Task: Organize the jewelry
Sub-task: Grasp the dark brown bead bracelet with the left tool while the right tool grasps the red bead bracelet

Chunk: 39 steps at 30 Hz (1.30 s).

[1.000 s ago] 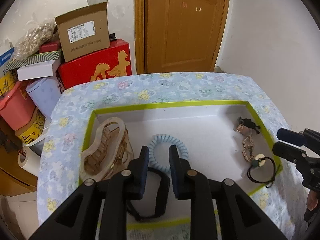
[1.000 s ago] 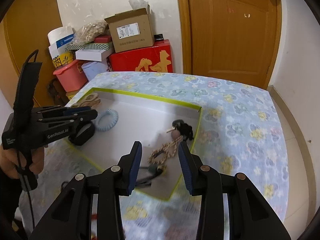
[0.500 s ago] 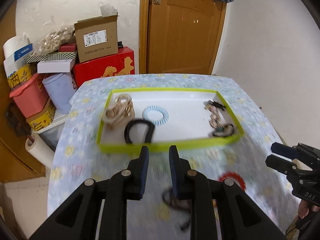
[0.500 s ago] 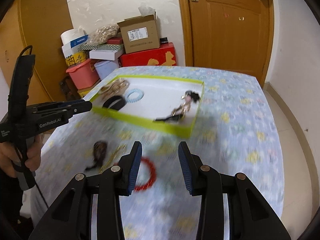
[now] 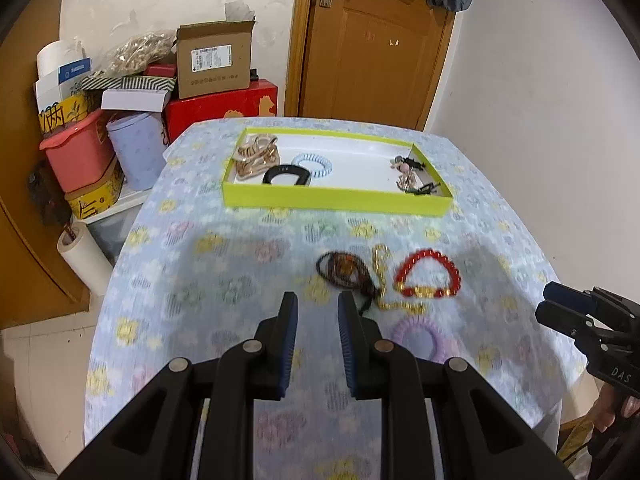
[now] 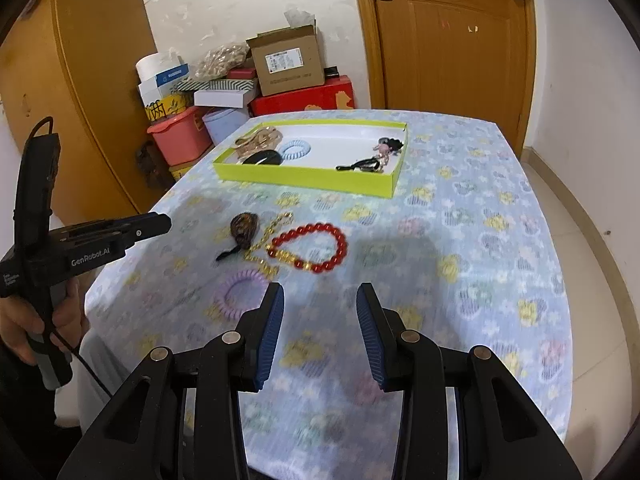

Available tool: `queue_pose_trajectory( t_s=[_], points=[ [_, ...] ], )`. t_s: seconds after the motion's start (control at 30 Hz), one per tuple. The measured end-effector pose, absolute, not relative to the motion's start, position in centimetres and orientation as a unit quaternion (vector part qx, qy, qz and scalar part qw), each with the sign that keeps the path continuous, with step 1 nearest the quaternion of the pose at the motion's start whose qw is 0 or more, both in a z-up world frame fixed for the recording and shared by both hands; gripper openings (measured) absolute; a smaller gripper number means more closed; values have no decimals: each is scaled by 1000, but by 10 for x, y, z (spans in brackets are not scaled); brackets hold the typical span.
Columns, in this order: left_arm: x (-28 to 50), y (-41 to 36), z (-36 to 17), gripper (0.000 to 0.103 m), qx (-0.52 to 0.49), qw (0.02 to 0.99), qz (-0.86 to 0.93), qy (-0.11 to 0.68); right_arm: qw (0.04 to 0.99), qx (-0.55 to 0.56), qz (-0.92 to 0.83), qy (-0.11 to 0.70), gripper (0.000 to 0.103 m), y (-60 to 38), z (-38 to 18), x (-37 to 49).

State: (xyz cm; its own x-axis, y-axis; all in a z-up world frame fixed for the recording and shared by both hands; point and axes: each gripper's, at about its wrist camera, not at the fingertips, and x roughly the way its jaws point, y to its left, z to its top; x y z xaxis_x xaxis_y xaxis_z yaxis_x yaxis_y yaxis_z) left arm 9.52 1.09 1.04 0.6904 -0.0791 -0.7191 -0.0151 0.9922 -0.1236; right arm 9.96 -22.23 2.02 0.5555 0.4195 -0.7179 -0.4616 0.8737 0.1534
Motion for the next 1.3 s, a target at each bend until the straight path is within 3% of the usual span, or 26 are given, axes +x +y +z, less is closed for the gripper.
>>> queue_pose_trajectory(
  t_s=[0.7, 1.3],
  points=[
    [84, 3, 1, 22, -68, 913, -37, 402, 872, -35, 275, 404, 39, -207, 9, 95],
    [151, 2, -23, 24, -84, 897, -39, 432, 871, -40, 261, 415, 39, -194, -9, 153]
  ],
)
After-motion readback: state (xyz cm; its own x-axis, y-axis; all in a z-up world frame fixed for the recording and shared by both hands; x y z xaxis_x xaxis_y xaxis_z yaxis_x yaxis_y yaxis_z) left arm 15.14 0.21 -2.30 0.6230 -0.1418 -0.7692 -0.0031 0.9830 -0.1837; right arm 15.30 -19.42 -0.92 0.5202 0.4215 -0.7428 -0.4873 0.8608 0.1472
